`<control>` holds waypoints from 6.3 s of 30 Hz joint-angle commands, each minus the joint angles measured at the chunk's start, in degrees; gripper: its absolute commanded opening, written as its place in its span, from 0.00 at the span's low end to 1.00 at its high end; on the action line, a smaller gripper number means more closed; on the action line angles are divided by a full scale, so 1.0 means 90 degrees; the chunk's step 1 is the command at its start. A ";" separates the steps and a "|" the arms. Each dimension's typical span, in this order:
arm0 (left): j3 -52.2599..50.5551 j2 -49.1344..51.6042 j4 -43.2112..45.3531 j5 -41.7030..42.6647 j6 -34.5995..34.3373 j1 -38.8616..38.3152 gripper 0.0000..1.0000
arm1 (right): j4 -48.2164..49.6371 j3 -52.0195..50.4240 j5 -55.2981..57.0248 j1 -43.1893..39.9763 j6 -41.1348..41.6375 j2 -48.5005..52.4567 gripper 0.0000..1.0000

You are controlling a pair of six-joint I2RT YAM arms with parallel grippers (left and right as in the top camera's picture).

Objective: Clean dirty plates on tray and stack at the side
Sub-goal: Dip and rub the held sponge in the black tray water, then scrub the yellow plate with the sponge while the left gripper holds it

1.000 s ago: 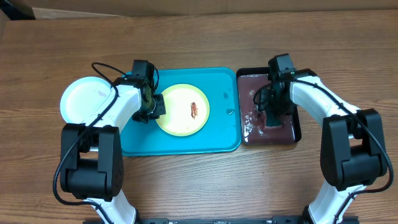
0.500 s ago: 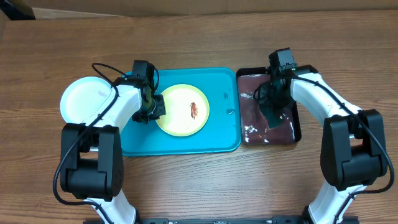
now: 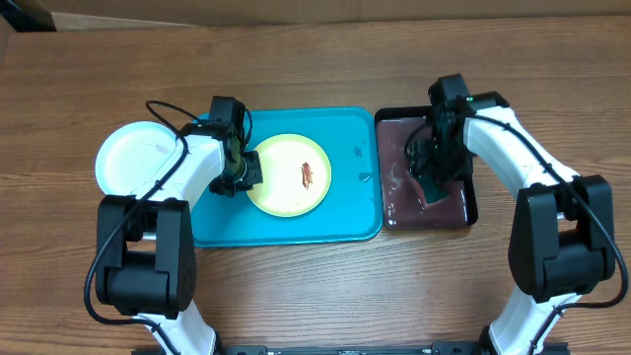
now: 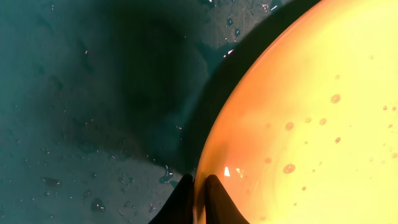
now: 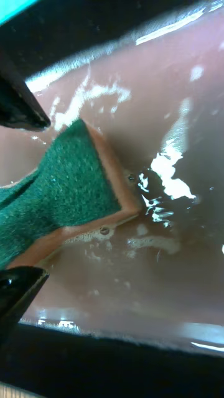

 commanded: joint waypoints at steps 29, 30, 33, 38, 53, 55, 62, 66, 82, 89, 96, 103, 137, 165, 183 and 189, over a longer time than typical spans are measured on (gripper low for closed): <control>-0.0066 0.0070 0.0027 -0.0019 -0.0063 -0.0036 0.11 | 0.0750 -0.0746 -0.0311 0.0063 -0.0223 -0.0102 0.34; -0.0066 0.0070 0.0034 -0.0019 -0.0063 -0.0036 0.10 | 0.0770 -0.0736 -0.0364 0.0063 -0.0226 -0.0102 0.27; -0.0066 0.0070 0.0049 -0.0019 -0.0063 -0.0036 0.11 | 0.0702 -0.0568 -0.0595 0.0056 -0.0223 -0.0107 0.04; -0.0066 0.0070 0.0058 -0.0019 -0.0066 -0.0036 0.12 | 0.0206 0.0192 -0.0697 0.0046 -0.0228 -0.0134 0.04; -0.0066 0.0070 0.0267 0.0209 -0.0430 -0.0036 0.04 | -0.0661 0.1064 -0.0670 0.0046 -0.0231 -0.0143 0.04; -0.0066 0.0070 0.0214 0.0447 -0.0423 -0.0036 0.08 | -0.0631 0.1064 -0.0673 0.0046 -0.0226 -0.0143 0.04; -0.0063 0.0070 0.0539 0.0476 -0.0425 -0.0017 0.04 | -0.0641 0.1064 -0.0481 0.0046 -0.0228 -0.0143 0.04; -0.0063 0.0070 0.0386 0.0821 -0.0425 -0.0024 0.04 | -0.0692 0.1061 -0.0367 0.0046 -0.0231 -0.0143 0.04; -0.0063 0.0070 0.0389 0.0937 -0.0423 -0.0036 0.13 | 0.0182 -0.0002 -0.0158 0.0104 -0.0228 -0.0131 0.04; -0.0063 0.0070 0.0459 0.0940 -0.0459 -0.0029 0.04 | -0.0340 0.0850 -0.0126 0.0104 -0.0228 -0.0192 0.04; -0.0066 0.0070 0.0248 0.0991 -0.0571 -0.0046 0.04 | -0.1073 0.1474 -0.0151 0.0141 -0.0226 -0.0175 0.04; -0.0066 0.0070 0.0289 0.0988 -0.0712 -0.0046 0.04 | -0.0304 0.0471 -0.0151 0.0148 -0.0226 -0.0141 0.04; -0.0066 0.0070 0.0236 0.1156 -0.0758 -0.0046 0.04 | -0.0466 0.3169 0.0338 0.2516 -0.0185 0.0146 0.04; -0.0066 0.0070 0.0049 0.1156 -0.0755 -0.0049 0.04 | 0.0274 0.3121 0.2115 0.3342 0.0058 0.2239 0.04; -0.0066 0.0070 0.0046 0.1156 -0.0753 -0.0049 0.04 | 0.0221 0.3007 0.0495 0.3337 0.0335 0.2718 0.04; -0.0066 0.0070 0.0049 0.1154 -0.0753 -0.0046 0.04 | -0.0017 0.2917 -0.0590 0.3337 0.0333 0.2718 0.04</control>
